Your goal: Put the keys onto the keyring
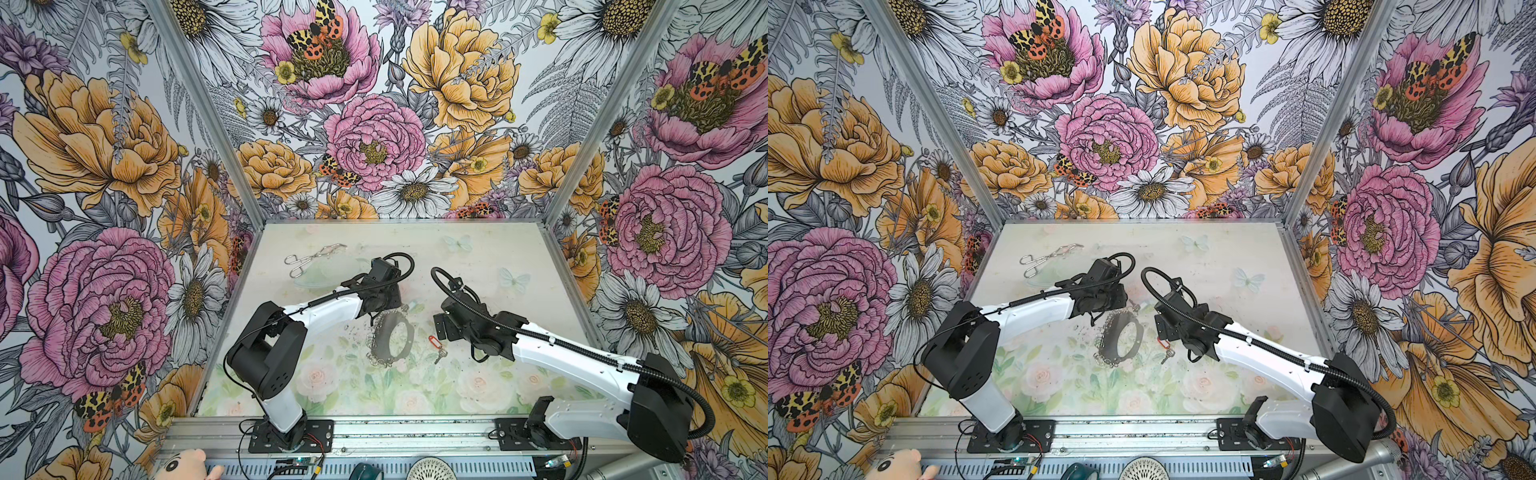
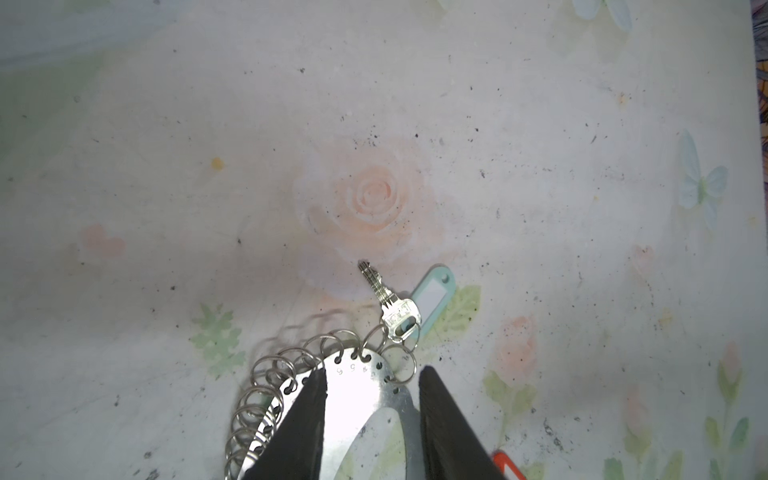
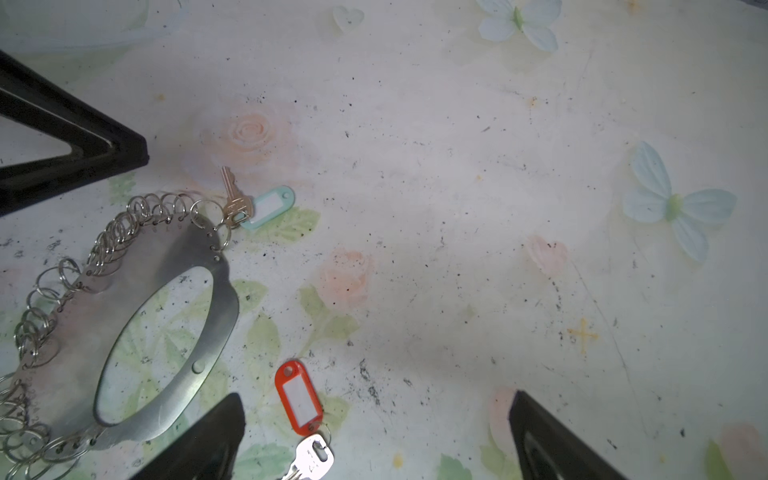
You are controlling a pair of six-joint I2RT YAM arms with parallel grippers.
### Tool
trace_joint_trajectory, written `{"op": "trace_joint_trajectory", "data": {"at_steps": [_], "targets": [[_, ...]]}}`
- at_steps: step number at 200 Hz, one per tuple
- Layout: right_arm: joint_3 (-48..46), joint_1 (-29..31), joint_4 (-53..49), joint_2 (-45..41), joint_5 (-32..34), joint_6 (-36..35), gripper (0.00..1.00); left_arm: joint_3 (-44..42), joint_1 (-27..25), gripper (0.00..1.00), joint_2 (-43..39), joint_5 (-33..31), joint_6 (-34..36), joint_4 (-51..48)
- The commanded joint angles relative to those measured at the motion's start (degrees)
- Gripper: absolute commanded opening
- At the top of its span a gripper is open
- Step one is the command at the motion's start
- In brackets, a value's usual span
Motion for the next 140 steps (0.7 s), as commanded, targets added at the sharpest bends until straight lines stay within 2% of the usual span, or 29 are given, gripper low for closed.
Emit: {"op": "trace_joint_trajectory", "data": {"at_steps": [1,29,79,122,140], "targets": [[-2.32,-0.34,3.48,-2.71,1.65,-0.69,1.00,3.29,-0.45,0.34,1.97,-0.14,1.62,-3.76],[-3.56,-0.53,4.36,-3.94,2.47,-0.52,0.99,7.39,-0.79,0.30,5.90,0.21,1.68,-6.36],[-4.70,-0.73,4.89,-3.98,2.48,-0.49,1.00,13.92,-2.02,0.29,12.64,0.39,3.62,-10.70],[-5.28,-0.80,4.93,-5.31,2.22,-0.50,1.00,14.92,-2.36,0.29,14.25,0.06,3.86,-12.03],[-5.17,-0.88,5.07,-5.17,2.30,-0.70,1.00,15.00,-2.29,0.26,14.62,0.34,4.09,-12.48]]}}
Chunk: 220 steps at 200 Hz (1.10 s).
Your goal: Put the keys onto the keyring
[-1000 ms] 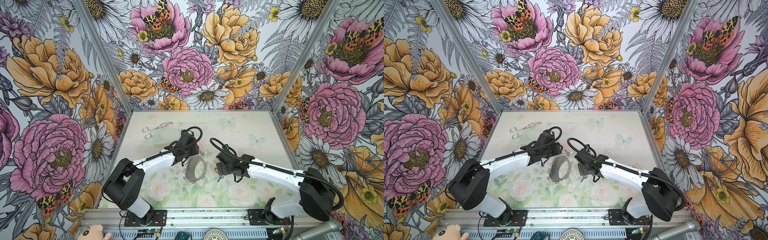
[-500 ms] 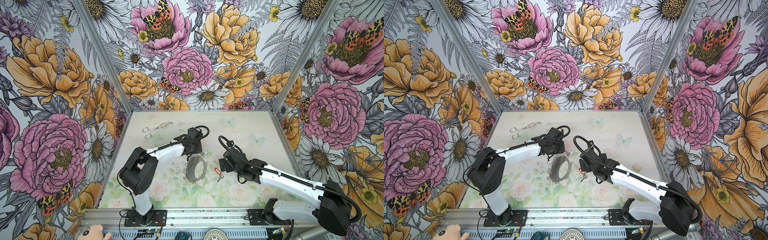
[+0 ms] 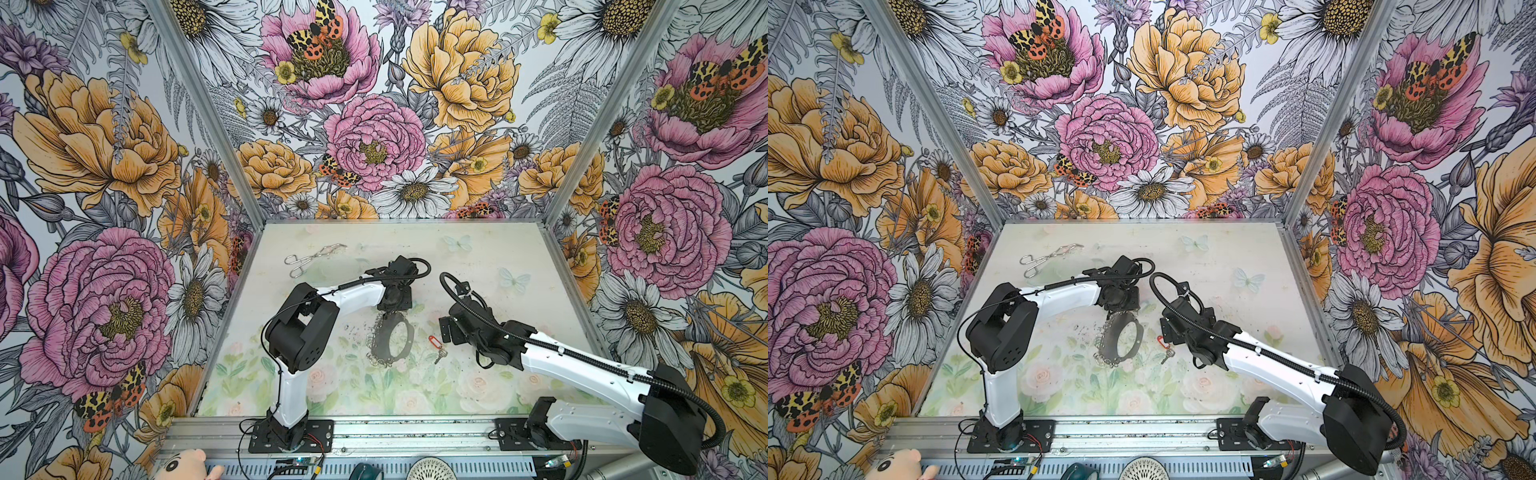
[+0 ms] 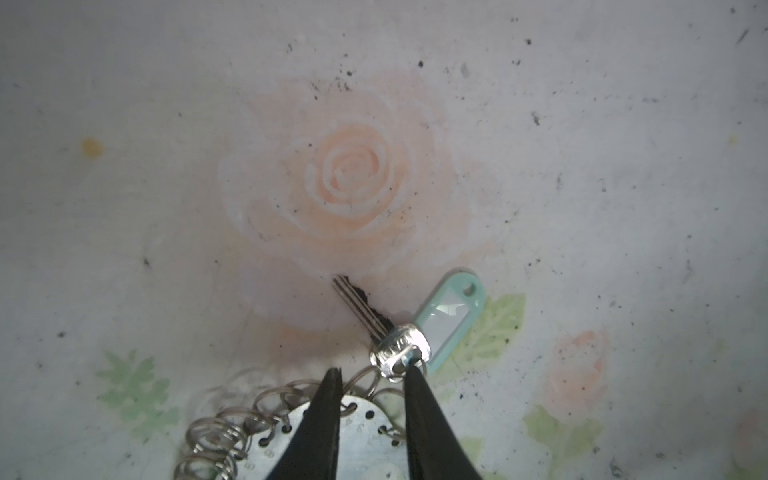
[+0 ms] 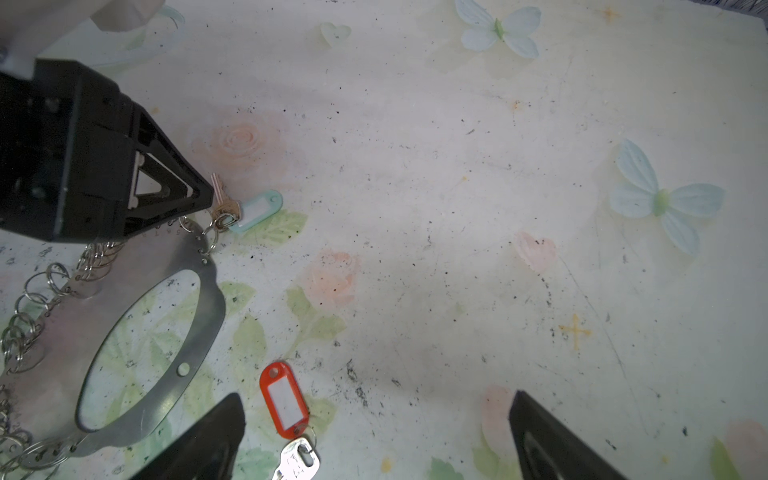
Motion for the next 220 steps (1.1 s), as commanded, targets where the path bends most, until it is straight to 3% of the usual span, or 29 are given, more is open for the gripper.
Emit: {"op": "trace_joint_trajectory", "data": {"at_steps": [1,89,220], "targets": [[-0.18,-0.50,1.03,-1.18,1.23,-0.70,1.00,1.37,-0.04,0.25,0.68,0.30,0.94,-1.42],[0.09,-0.49,1.46,0.48,0.27,-0.11,0.99,1.45,-0.61,0.32,2.06,0.84,1.71,-1.56],[0.30,-0.51,1.56,2.27,-0.34,0.40,0.99,0.97,-1.77,0.14,0.74,-3.17,1.50,-1.70]]}}
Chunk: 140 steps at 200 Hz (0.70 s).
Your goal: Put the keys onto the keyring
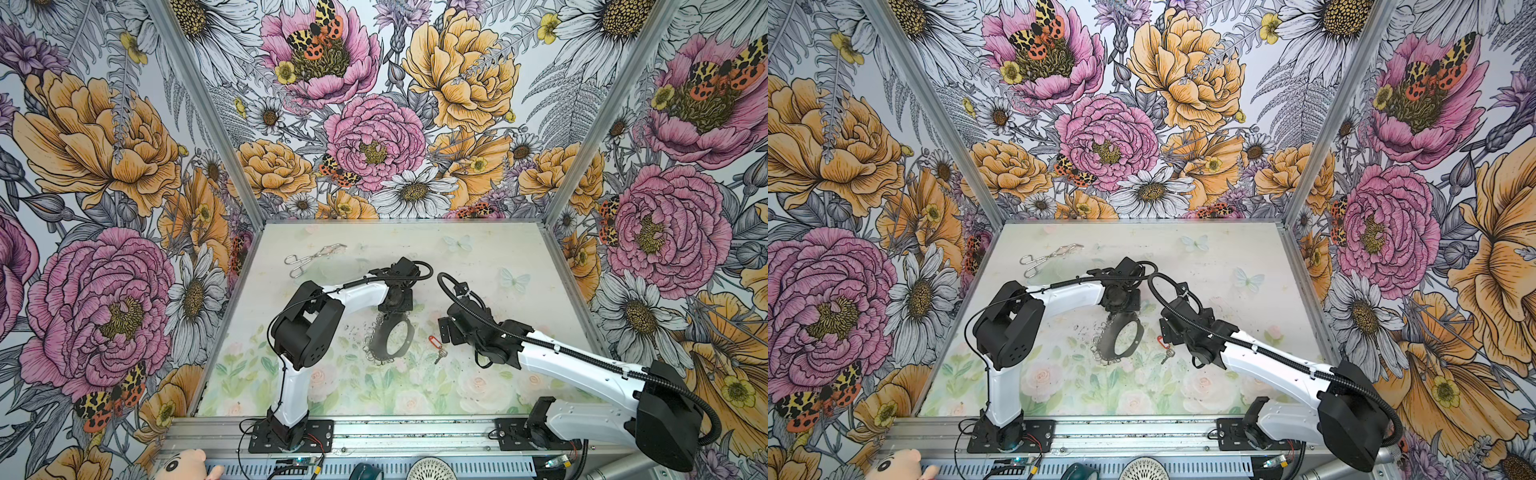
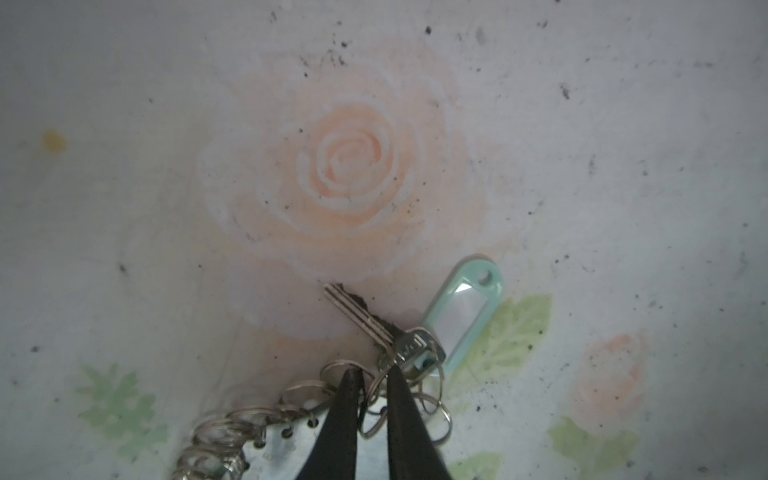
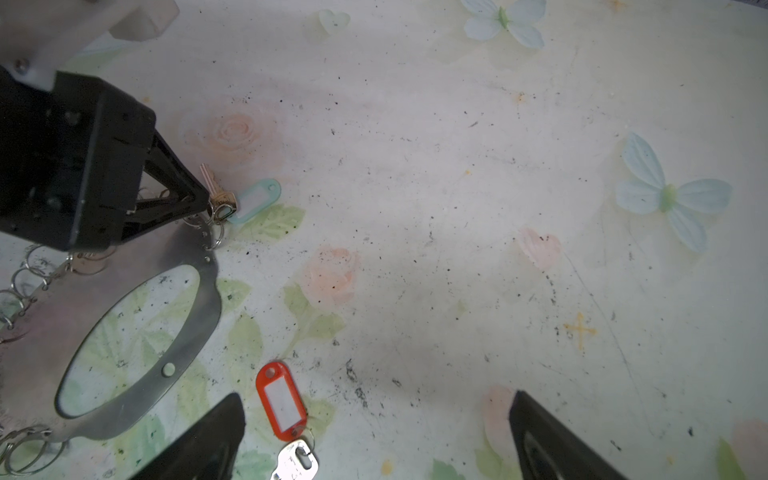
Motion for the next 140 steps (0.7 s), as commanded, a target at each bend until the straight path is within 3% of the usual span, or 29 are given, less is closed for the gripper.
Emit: {"op": "trace_joint_trajectory", "data": {"at_steps": [1,96,140], "targets": [[0.32,-0.22,1.19,0.69,-0.14,0.37,0.99,-0.59,-1.02,0.14,-1.69,-2.63,0.21,-0.37],[0.15,-0.31,1.13,0.56,-0.11,0.40,1.00,-2.83,-2.16,0.03,-5.38,-6.65,0.78,-0.18],[-0.31,-3.23,1.57,-1.78,-1.56,-0.83,0.99,-6.97,-3.13,0.01,-12.17,-10.19,3.61,1.85]]}}
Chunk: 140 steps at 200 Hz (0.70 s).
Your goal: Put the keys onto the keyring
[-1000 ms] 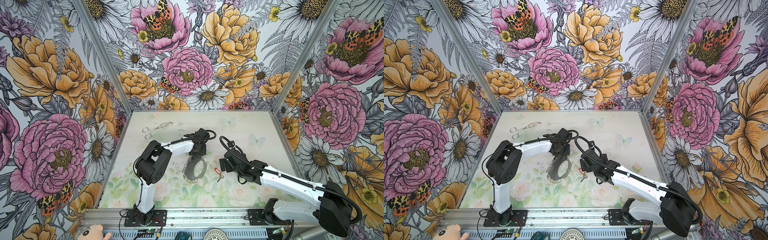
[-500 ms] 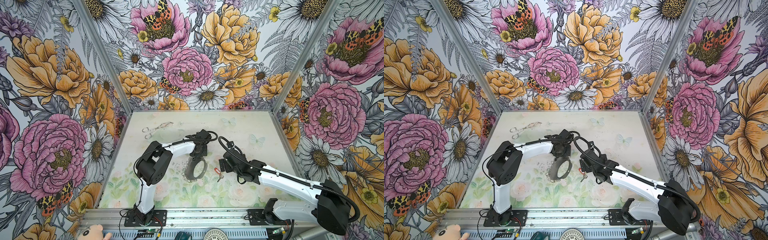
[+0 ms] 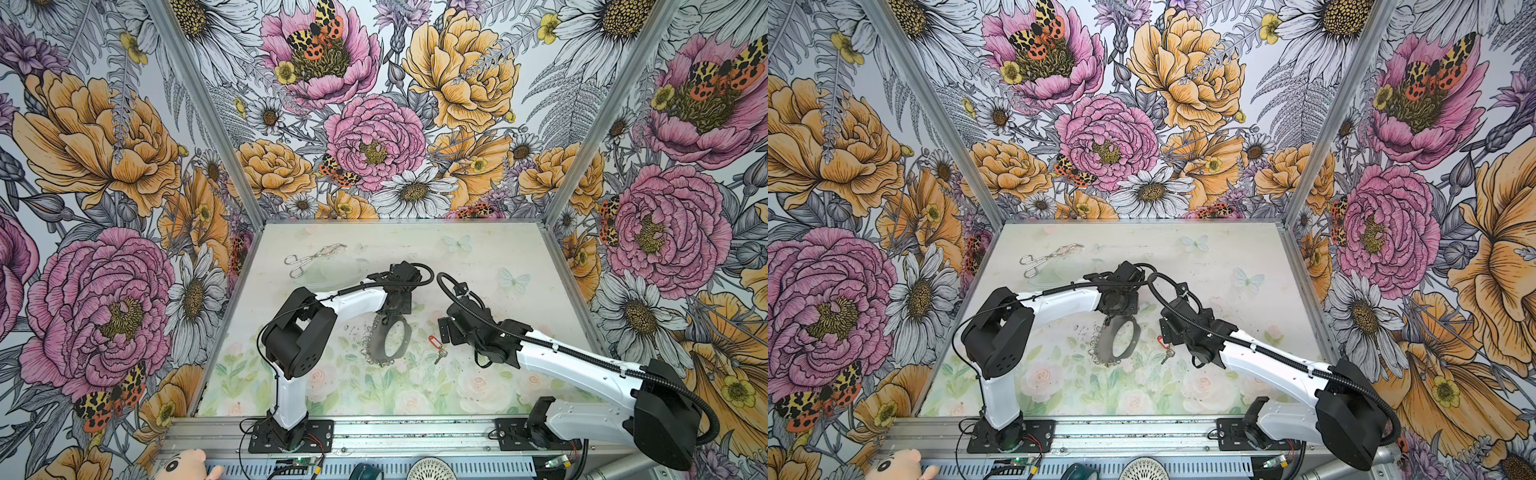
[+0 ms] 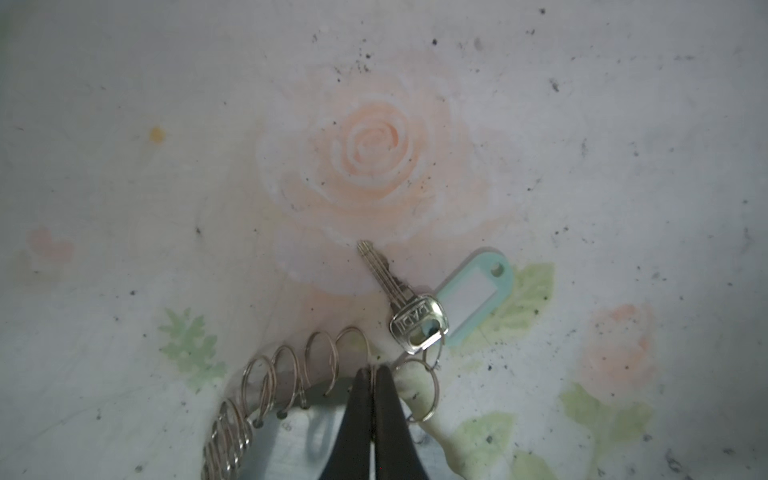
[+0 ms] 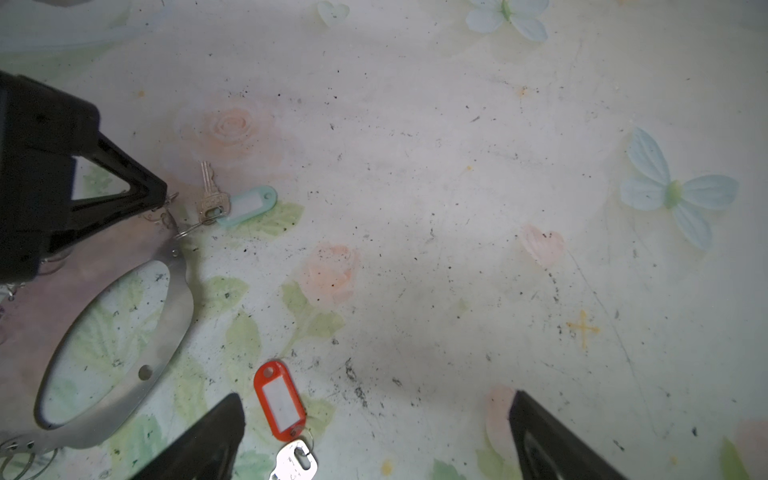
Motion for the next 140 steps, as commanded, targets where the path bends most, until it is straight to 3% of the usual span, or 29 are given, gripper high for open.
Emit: {"op": "trace_joint_trajectory", "data": {"at_steps": [1,94,118,140], "targets": [[-0.34,-2.46,1.53,-2.28,-0.90,-0.88,1.00,-2.78,-0.91,0.00,-6.45,-3.53,2.94,2.01],[-1.59,-6.85,14.42,-6.27,-13.62,-14.56,1.00,-16.27,-2.39,0.00,-26.66,-3.37,18.61,8.84],[-3.15,-6.92,19.40,-11.33,-24.77,-19.02,0.99,-18.16,-2.11,0.00,-30.31,1.87,22.57,8.97],[-8.76,-6.89,32.14,-17.39,-36.40,-21.01,0.94,-20.20,-2.06,0.00,-33.41,5.94,26.14,10.40]]}}
